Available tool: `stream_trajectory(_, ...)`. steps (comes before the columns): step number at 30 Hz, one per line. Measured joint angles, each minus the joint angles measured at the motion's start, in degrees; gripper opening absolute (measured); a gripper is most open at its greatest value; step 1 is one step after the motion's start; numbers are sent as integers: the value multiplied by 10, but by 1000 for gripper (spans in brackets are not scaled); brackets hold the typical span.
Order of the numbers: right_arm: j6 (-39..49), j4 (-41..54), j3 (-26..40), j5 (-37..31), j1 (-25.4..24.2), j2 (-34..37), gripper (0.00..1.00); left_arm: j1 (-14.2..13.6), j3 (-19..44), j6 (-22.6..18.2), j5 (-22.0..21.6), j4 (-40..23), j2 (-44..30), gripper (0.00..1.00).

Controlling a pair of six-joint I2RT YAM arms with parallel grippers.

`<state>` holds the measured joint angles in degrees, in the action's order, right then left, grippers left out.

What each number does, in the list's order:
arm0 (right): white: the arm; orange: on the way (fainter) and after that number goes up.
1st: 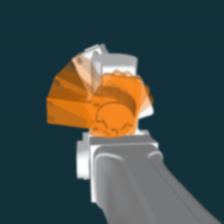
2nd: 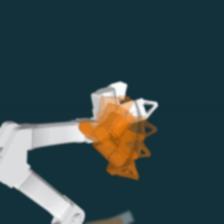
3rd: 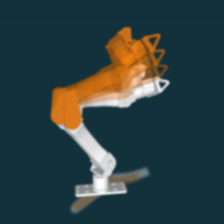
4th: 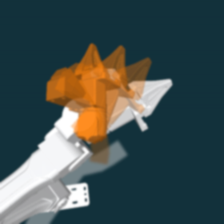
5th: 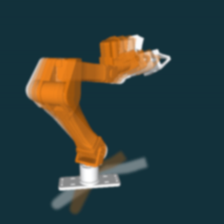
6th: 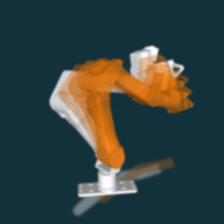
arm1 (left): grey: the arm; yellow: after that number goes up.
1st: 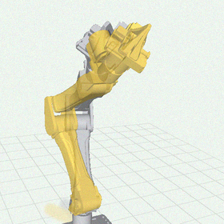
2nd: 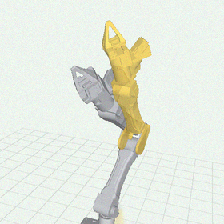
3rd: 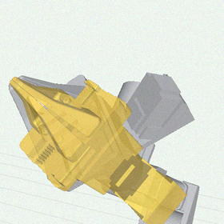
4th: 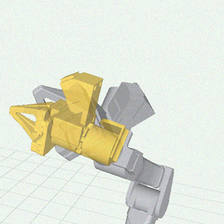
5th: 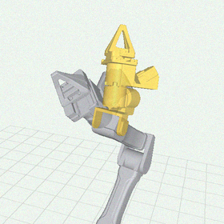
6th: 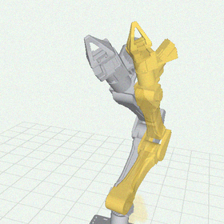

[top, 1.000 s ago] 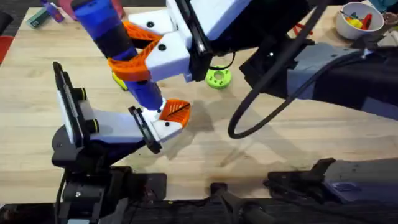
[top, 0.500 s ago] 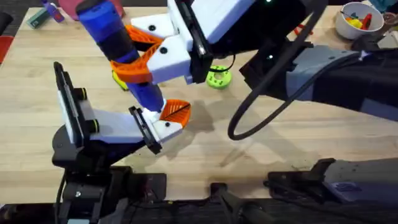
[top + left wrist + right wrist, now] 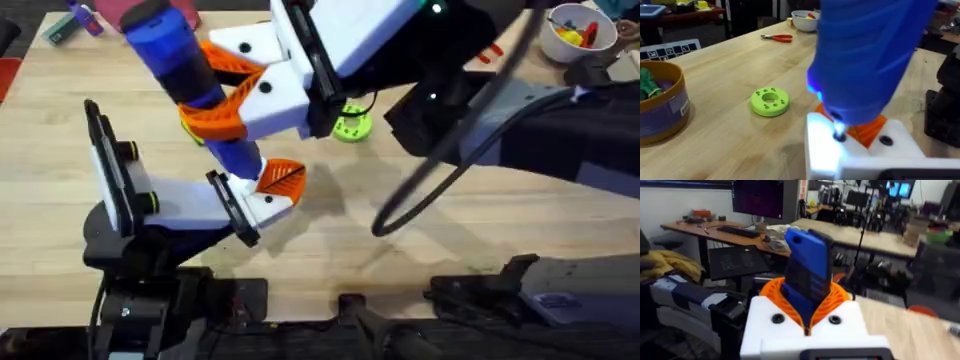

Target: Pick up the gripper from the table and insert it into the empty holder that is missing its gripper. Then pick up a screw, insert it into the mounting hole, and use the screwdriver to tighten it. Finally, clean up the table by picking up the vegetable and placing it into the bucket.

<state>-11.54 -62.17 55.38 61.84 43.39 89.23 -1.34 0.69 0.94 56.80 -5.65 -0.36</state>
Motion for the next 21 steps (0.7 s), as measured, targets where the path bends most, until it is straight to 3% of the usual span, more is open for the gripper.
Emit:
stream_trajectory(3, 0, -40, -2, -1, 3, -2, 24, 0, 0, 0, 0, 0, 0, 11)
stream_trajectory(15, -2, -21, 17, -1, 3, -38, 24, 0, 0, 0, 0, 0, 0, 11)
stream_trajectory(21, 67, 403, 136, -47, -26, -38, 24, 0, 0, 0, 0, 0, 0, 11)
